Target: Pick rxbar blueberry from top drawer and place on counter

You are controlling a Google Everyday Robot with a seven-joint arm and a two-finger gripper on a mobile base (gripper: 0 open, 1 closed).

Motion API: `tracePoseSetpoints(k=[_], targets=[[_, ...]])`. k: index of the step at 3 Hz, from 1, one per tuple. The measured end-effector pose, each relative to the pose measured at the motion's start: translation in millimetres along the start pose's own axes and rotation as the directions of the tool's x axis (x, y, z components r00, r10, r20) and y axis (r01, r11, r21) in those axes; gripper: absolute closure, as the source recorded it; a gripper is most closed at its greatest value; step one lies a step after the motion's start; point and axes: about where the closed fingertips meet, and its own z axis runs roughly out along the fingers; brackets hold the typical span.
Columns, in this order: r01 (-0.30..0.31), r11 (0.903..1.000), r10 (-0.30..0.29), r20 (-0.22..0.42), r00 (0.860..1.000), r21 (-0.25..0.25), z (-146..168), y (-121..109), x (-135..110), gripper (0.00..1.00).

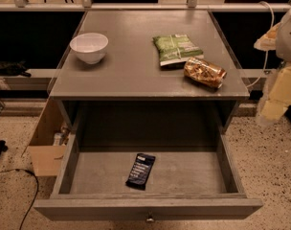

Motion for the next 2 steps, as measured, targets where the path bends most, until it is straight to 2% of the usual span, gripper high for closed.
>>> tracePoseSetpoints(k=[1, 2], targets=[[0.0, 1.0, 0.0, 0.0, 1.0, 0.0, 0.0, 0.0, 0.0, 0.0], [0.033, 0.9988, -0.031, 0.048, 0.998, -0.037, 6.1, 5.0, -8.8, 0.0]])
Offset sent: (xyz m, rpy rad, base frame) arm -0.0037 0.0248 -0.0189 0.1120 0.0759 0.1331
